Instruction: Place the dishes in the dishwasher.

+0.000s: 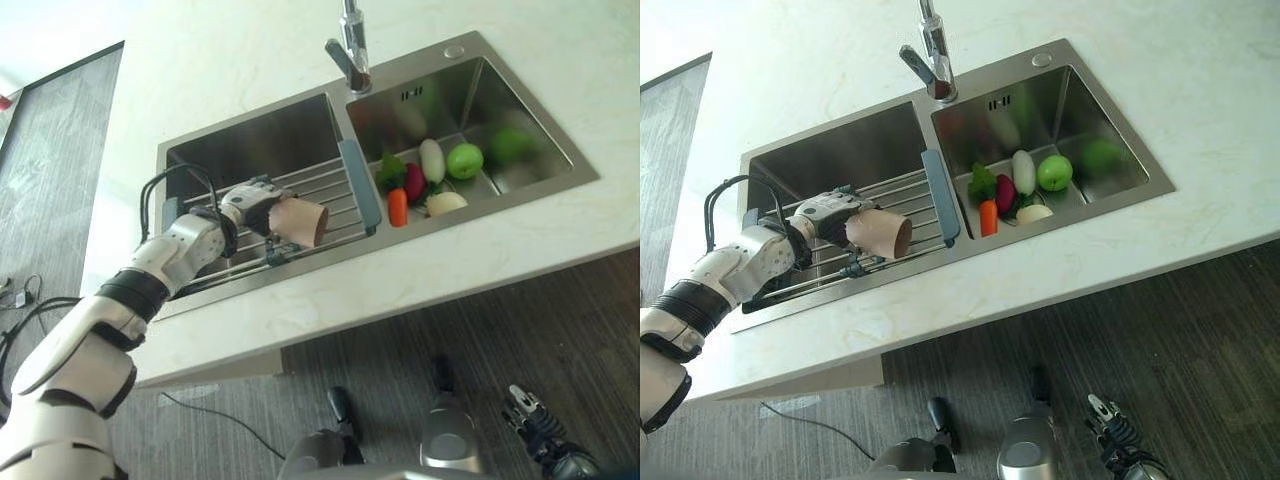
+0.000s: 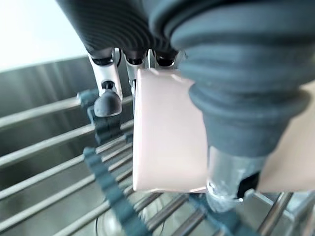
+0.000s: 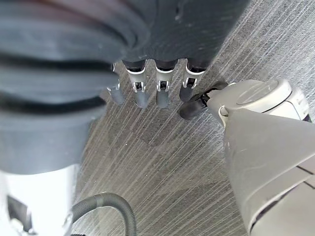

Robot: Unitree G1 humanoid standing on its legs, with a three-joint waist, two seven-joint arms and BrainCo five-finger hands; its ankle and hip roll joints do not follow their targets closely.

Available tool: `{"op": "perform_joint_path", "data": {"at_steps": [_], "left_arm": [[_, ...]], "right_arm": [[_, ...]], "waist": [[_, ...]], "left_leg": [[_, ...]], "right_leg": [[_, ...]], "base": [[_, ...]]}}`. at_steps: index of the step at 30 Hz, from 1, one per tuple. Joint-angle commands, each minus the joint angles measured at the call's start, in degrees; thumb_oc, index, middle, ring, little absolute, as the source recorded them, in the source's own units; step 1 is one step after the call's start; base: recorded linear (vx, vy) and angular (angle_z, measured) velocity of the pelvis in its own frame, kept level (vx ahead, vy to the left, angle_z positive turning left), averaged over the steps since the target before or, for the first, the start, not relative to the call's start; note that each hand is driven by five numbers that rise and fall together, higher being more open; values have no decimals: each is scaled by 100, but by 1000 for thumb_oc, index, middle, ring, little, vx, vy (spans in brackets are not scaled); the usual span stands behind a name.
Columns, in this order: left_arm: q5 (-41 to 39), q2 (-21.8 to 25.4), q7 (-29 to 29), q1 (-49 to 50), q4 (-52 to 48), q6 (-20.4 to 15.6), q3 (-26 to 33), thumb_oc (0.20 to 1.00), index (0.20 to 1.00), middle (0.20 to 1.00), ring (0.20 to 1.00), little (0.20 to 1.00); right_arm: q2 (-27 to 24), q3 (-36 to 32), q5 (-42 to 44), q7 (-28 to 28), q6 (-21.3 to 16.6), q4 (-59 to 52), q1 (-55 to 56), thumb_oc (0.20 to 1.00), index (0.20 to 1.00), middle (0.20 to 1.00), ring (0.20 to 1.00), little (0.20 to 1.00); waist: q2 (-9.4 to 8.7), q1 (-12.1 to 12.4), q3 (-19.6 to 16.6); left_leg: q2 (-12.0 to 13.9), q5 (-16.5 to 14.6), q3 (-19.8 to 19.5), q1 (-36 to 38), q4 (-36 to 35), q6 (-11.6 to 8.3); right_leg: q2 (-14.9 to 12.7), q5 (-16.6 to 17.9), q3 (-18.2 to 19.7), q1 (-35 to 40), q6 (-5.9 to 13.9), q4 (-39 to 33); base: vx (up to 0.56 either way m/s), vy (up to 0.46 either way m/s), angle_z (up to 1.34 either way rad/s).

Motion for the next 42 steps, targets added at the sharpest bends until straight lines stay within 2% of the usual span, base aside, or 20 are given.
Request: {"op": "perform_joint_path", "data": {"at_steps": [1,3,5,6,9,13,17,19,22,24,25,26,27,28,29,32,33,36,41,42], "left_arm": [[368,457,1389,-19,-164,2,687,200,200,200,200,200],[438,560,2027,281,-356,137,1035,200,200,200,200,200],[482,637,3030,1048,-738,281,1920,200,200,200,200,200],[495,639,3062,1112,-770,292,1977,200,200,200,200,200],[498,554,3742,1926,-1228,473,2869,200,200,200,200,200],[523,367,4257,2802,-1961,697,3843,200,200,200,200,200],[610,135,4889,3453,-2521,880,4593,200,200,200,200,200],[477,-5,5074,3909,-2772,784,5127,200,200,200,200,200],[374,-240,5200,4429,-2927,786,5684,200,200,200,200,200],[331,-293,5140,4527,-2997,806,5784,200,200,200,200,200],[198,-371,5135,4534,-3019,703,5771,200,200,200,200,200],[135,-373,5179,4497,-2964,645,5730,200,200,200,200,200],[62,-417,5205,4465,-2925,539,5691,200,200,200,200,200],[-172,-561,5242,4435,-2853,215,5637,200,200,200,200,200],[-623,-886,5144,4505,-2806,-424,5617,200,200,200,200,200],[-755,-1282,5074,4575,-2771,-868,5541,200,200,200,200,200],[-549,-1456,5078,4479,-2699,-1188,5394,200,200,200,200,200],[-330,-1441,5017,4459,-2710,-1088,5417,200,200,200,200,200],[-305,-1238,4634,4531,-3048,-950,5566,200,200,200,200,200],[-336,-1119,4402,4518,-3191,-911,5540,200,200,200,200,200]], "right_arm": [[288,28,202,24,-220,83,145,1000,1000,1000,1000,1000],[396,38,191,-54,-232,64,262,1000,1000,1000,1000,1000],[593,-20,171,-225,-220,94,467,1000,1000,1000,1000,1000],[590,-13,166,-230,-219,93,475,1000,1000,1000,1000,1000],[755,-141,47,-349,-166,229,636,1000,1000,1000,1000,1000],[874,-238,-118,-420,-37,346,759,1000,1000,1000,1000,1000],[892,-224,-269,-351,63,366,747,1000,1000,1000,1000,1000],[877,-159,-306,-340,152,338,674,1000,1000,1000,1000,1000],[825,6,-480,-346,275,300,554,1000,1000,1000,1000,1000],[808,43,-486,-346,290,287,539,1000,1000,1000,1000,1000],[767,146,-220,-430,254,138,479,1000,1000,1000,1000,1000],[759,203,-121,-509,171,109,428,1000,1000,1000,1000,1000],[764,206,0,-583,120,94,390,1000,1000,1000,1000,1000],[755,137,223,-653,112,61,363,1000,1000,1000,1000,1000],[745,-55,361,-633,145,67,366,1000,1000,1000,1000,1000],[793,-285,267,-603,170,93,357,1000,1000,1000,1000,1000],[953,-411,355,-532,-4,34,511,1000,1000,1000,1000,1000],[1083,-406,55,-586,-42,-88,596,1000,1000,1000,1000,1000],[1183,-240,-140,-746,4,-256,634,1000,1000,1000,1000,1000],[1176,-219,-193,-837,96,-413,631,1000,1000,1000,1000,1000]], "waist": [[-153,87,-490],[-177,180,-649],[-209,364,-940],[-205,355,-944],[-225,516,-1133],[-268,724,-1276],[-336,1008,-1312],[-377,1224,-1308],[-396,1521,-1276],[-390,1587,-1246],[-353,1739,-997],[-370,1786,-889],[-391,1796,-824],[-454,1803,-768],[-623,1752,-726],[-755,1632,-708],[-665,1443,-829],[-563,1428,-920],[-467,1582,-990],[-349,1557,-917]], "left_leg": [[208,-593,-278,97,85,-165],[251,-611,-278,198,84,-178],[319,-651,-284,433,72,-200],[321,-654,-284,446,72,-202],[371,-700,-349,657,73,-220],[448,-728,-485,815,96,-256],[534,-708,-719,826,170,-317],[617,-726,-924,749,321,-404],[809,-464,-1150,486,433,-619],[880,-334,-1166,392,430,-702],[979,101,-1031,-92,431,-909],[905,109,-961,-249,452,-921],[835,93,-754,-330,551,-890],[639,-49,-543,-414,845,-772],[327,-676,-427,-405,1554,-512],[211,-1128,-96,-211,2443,-261],[169,-1373,376,465,1770,-215],[-127,-1311,123,890,943,-134],[-354,-1244,-100,1059,496,28],[-479,-1346,-266,1165,407,253]], "right_leg": [[-342,-551,-191,-57,509,403],[-341,-597,-284,89,500,386],[-331,-718,-474,421,459,357],[-329,-723,-478,436,458,355],[-294,-863,-626,744,400,345],[-197,-1013,-774,1040,303,300],[-61,-1118,-867,1184,184,258],[64,-1214,-929,1304,78,199],[260,-1292,-1076,1356,-122,177],[326,-1320,-1133,1383,-168,171],[478,-1364,-1434,1507,-255,133],[497,-1389,-1570,1565,-284,91],[484,-1364,-1746,1571,-295,77],[439,-1317,-1991,1536,-332,102],[315,-1350,-2070,1455,-416,228],[172,-1238,-2266,1332,-468,379],[100,-1110,-2772,1267,-399,577],[42,-1040,-2816,1143,-274,689],[-161,-1149,-2985,995,-163,1181],[-566,-1027,-2951,580,-51,2409]], "base": [[62,-98,4],[65,-80,2],[107,-95,3],[88,-86,10],[79,-84,18],[70,-139,15],[-11,-179,17],[-35,-235,16],[-37,-182,30],[-136,-114,58],[-306,-137,64],[-412,-171,155],[-354,-109,253],[-400,-116,286],[-370,-68,227],[-271,127,156],[-281,440,134],[-97,266,219],[-85,179,35],[-70,326,51]]}}
